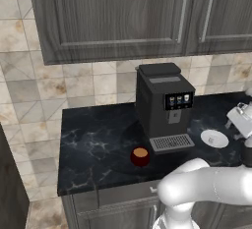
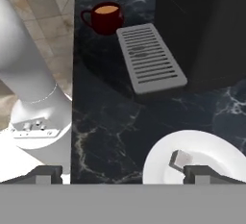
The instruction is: Take a sugar cube from the saucer and place it inside the coffee. Then, grab milk from the fridge and place it next to the coffee on the counter to sweeten the coffee.
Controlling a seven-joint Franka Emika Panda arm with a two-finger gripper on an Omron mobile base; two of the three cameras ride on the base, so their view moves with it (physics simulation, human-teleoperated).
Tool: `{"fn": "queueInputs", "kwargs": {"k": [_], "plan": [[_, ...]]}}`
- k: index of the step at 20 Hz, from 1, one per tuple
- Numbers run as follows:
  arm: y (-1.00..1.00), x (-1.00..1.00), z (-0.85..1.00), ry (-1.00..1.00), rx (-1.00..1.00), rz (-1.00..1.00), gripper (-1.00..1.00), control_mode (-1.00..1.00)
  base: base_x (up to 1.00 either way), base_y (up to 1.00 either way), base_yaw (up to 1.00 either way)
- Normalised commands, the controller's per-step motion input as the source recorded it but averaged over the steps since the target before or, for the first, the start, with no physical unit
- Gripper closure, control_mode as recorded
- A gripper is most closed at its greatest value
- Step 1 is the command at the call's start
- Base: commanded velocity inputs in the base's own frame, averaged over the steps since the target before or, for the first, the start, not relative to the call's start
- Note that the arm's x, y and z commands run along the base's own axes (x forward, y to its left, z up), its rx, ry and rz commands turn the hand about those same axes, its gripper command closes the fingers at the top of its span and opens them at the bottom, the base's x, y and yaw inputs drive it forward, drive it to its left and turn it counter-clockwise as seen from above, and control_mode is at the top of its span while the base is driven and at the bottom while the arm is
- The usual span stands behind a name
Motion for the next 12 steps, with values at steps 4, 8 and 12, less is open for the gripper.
{"fn": "queueInputs", "kwargs": {"k": [4, 8, 12], "plan": [[0.11, 0.38, -0.3, 0.05, 0.01, 0.03, -1.0, -1.0, 0.0, 0.0, 0.0], [0.06, 0.25, -0.35, 0.08, 0.0, 0.02, -1.0, -1.0, 0.0, 0.0, 0.0], [0.06, 0.09, -0.31, 0.07, 0.0, 0.02, -1.0, -1.0, 0.0, 0.0, 0.0]]}}
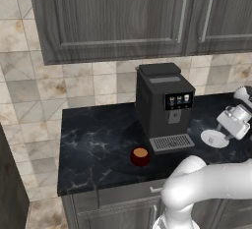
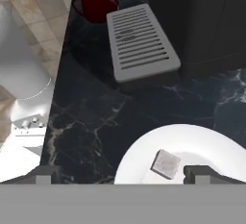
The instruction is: Take a sugar cube from the saucer and place it inside the coffee. Then, grab milk from the fridge and place it next to the coffee on the counter to sweeten the coffee.
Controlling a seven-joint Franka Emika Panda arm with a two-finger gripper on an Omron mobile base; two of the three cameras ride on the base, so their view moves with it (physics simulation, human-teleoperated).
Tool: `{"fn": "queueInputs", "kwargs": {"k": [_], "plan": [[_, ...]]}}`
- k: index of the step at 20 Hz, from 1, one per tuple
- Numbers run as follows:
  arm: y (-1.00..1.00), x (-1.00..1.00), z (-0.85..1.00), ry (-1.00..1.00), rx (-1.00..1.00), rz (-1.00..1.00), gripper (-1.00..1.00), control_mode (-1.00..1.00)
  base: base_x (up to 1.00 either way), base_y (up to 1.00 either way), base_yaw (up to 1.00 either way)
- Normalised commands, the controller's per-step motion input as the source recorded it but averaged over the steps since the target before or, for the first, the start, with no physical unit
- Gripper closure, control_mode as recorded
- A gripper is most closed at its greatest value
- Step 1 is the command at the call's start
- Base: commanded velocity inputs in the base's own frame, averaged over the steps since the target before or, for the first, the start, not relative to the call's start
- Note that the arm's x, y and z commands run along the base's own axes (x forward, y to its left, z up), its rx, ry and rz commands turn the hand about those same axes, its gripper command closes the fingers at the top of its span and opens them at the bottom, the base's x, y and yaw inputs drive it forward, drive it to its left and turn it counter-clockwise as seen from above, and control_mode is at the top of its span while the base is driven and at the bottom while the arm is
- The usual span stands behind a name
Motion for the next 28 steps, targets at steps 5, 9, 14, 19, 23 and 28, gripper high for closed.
{"fn": "queueInputs", "kwargs": {"k": [5, 9, 14, 19, 23, 28], "plan": [[0.02, 0.11, -0.26, 0.0, 0.0, 0.0, -1.0, -1.0, 0.0, 0.0, 0.0], [0.02, 0.02, -0.2, -0.02, 0.0, 0.0, -1.0, -1.0, 0.0, 0.0, 0.0], [0.16, 0.0, -0.14, 0.0, 0.0, 0.0, -1.0, -1.0, 0.0, 0.0, 0.0], [0.23, 0.0, -0.08, 0.0, 0.0, 0.0, -1.0, -1.0, 0.0, 0.0, 0.0], [0.15, 0.08, -0.16, -0.01, 0.0, 0.0, -1.0, -1.0, 0.0, 0.0, 0.0], [0.0, 0.15, -0.22, 0.0, 0.0, 0.0, -1.0, -1.0, 0.0, 0.0, 0.0]]}}
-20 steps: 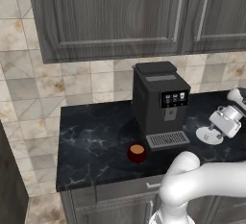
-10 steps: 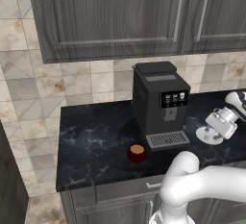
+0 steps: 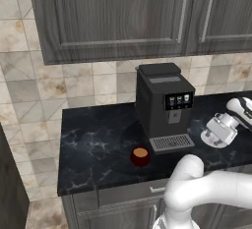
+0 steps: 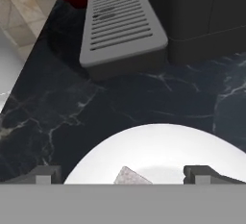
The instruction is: Take a sugar cube from the saucer and place it inside the coffee. Then, grab milk from the fridge and place it next to the coffee on the counter to sweeten the coffee.
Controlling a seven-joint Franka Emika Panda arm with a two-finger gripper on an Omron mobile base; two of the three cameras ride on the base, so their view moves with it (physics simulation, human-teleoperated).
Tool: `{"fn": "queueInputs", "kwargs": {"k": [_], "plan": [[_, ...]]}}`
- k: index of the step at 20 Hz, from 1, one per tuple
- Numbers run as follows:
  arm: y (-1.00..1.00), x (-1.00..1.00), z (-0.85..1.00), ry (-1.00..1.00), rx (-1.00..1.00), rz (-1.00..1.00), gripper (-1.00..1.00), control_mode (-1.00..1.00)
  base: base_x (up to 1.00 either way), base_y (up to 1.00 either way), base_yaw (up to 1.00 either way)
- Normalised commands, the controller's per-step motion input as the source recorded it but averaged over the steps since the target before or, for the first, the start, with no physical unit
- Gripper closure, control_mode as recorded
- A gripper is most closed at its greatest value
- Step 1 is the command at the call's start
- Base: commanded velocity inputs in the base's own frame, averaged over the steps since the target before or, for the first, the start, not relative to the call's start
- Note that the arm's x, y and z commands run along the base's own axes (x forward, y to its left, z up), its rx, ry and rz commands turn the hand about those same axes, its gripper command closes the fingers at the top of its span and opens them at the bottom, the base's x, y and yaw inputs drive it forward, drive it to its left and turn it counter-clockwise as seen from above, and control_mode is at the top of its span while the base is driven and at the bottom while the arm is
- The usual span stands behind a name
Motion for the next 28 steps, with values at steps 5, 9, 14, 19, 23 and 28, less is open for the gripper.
{"fn": "queueInputs", "kwargs": {"k": [5, 9, 14, 19, 23, 28], "plan": [[0.0, 0.2, -0.14, 0.0, 0.0, 0.0, -1.0, -1.0, 0.0, 0.0, 0.0], [-0.16, 0.05, -0.08, 0.0, 0.0, 0.0, -1.0, -1.0, 0.0, 0.0, 0.0], [-0.07, -0.04, -0.05, 0.0, 0.0, 0.02, 1.0, -1.0, 0.0, 0.0, 0.0], [0.0, 0.0, -0.02, 0.0, 0.0, 0.0, 1.0, -1.0, 0.0, 0.0, 0.0], [0.0, -0.07, 0.0, -0.01, 0.0, 0.0, 1.0, -1.0, 0.0, 0.0, 0.0], [0.04, -0.43, 0.18, -0.19, 0.0, 0.0, 1.0, -1.0, 0.0, 0.0, 0.0]]}}
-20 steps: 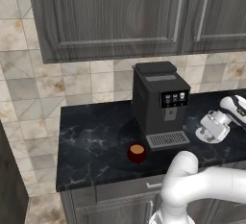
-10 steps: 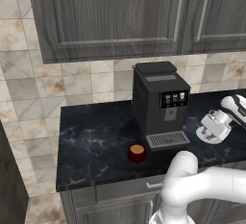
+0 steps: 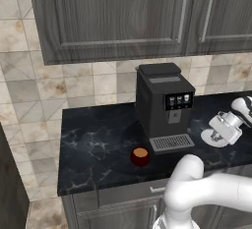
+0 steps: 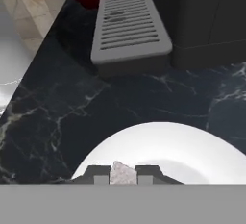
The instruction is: Take a sugar cube from the saucer and place it inside the coffee. Then, grab milk from the fridge and place it next to the coffee on the counter to sweeten the coffee.
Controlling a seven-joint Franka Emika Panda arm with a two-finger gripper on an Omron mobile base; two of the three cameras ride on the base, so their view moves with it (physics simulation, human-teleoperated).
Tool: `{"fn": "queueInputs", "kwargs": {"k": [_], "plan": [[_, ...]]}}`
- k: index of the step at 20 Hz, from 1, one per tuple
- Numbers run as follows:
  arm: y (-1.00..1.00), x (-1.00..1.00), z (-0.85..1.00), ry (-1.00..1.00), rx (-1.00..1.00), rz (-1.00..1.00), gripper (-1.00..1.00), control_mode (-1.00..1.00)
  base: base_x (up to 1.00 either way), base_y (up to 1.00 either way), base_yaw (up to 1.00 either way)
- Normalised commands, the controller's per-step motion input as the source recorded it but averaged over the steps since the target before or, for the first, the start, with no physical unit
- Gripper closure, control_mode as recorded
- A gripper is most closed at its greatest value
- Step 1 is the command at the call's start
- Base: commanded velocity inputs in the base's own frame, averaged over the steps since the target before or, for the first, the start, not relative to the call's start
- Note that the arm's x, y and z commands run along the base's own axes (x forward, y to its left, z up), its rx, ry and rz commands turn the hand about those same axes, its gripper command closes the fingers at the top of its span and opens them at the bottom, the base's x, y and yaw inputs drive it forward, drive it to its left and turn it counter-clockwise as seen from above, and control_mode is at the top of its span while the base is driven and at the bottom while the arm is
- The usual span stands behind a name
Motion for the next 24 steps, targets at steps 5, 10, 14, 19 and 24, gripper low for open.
{"fn": "queueInputs", "kwargs": {"k": [5, 10, 14, 19, 24], "plan": [[0.36, -0.54, 0.42, -0.35, -0.03, 0.0, 1.0, -1.0, 0.0, 0.0, 0.0], [0.82, -0.54, 0.48, -0.3, -0.11, 0.0, 1.0, -1.0, 0.0, 0.0, 0.0], [1.0, -0.58, 0.48, -0.26, -0.15, -0.01, 1.0, -1.0, 0.0, 0.0, 0.0], [1.0, -0.65, 0.58, -0.19, -0.17, -0.03, 1.0, -1.0, 0.0, 0.0, 0.0], [1.0, -0.57, 0.5, -0.12, -0.19, 0.0, 1.0, -1.0, 0.0, 0.0, 0.0]]}}
